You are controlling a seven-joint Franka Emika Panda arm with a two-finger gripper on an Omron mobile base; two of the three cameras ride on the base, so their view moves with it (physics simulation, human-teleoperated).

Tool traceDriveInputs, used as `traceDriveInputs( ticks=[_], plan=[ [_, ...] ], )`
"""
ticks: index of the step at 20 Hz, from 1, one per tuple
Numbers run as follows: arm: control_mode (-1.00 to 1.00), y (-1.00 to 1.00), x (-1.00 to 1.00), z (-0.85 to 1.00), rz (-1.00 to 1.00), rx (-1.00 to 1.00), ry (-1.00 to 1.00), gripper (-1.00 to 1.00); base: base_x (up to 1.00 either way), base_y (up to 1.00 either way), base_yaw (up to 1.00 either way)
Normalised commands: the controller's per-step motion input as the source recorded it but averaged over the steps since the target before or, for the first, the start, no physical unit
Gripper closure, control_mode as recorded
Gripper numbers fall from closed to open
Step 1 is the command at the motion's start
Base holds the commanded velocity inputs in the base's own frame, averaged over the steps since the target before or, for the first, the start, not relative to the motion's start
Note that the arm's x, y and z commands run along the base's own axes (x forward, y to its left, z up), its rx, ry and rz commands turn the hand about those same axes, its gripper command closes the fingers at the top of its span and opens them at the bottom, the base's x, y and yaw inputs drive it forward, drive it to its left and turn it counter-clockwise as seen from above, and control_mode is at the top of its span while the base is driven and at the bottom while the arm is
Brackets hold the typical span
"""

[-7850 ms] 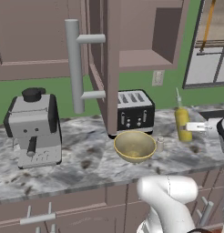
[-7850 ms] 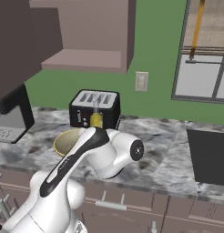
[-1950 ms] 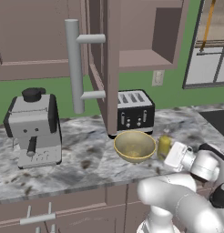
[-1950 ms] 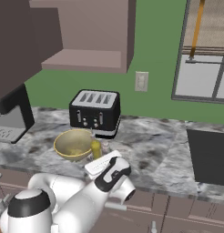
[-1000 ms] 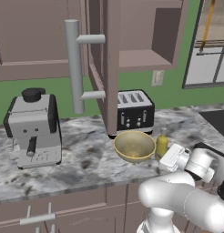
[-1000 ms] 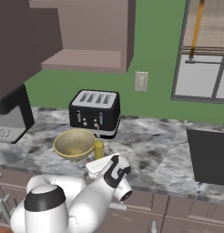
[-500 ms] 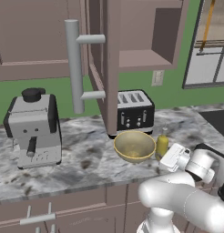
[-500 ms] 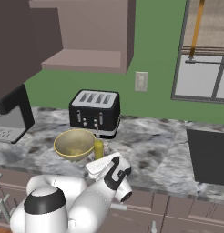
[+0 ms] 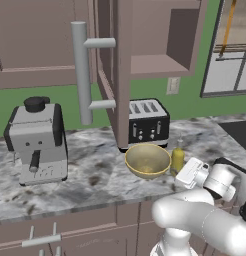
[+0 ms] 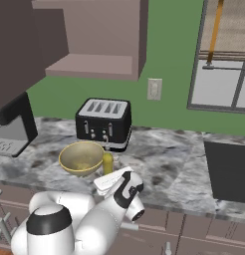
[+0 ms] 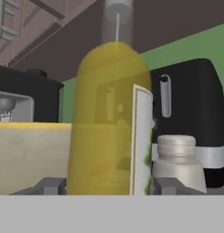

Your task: Retrieve the bottle and the shaker from the cabinet and place them next to the mixing bowl on the counter. Then add garlic from the fridge to the mixing bowl.

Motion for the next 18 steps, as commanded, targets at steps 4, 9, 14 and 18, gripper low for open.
traceDriveInputs(
  ticks=[4, 9, 14, 18],
  plan=[
    [-1.0, 0.0, 0.0, 0.0, 0.0, 0.0, 0.0, -1.0, 0.0, 0.0, 0.0],
    [-1.0, 0.0, -0.15, 0.0, 0.0, 0.0, 0.0, -1.0, 0.0, 0.0, 0.0],
    [-1.0, -0.21, -0.26, 0.16, 0.0, 0.0, -0.01, -1.0, 0.0, 0.0, 0.0],
    [-1.0, -0.31, -0.23, 0.39, 0.0, 0.0, 0.0, -1.0, 0.0, 0.0, 0.0]
  ],
)
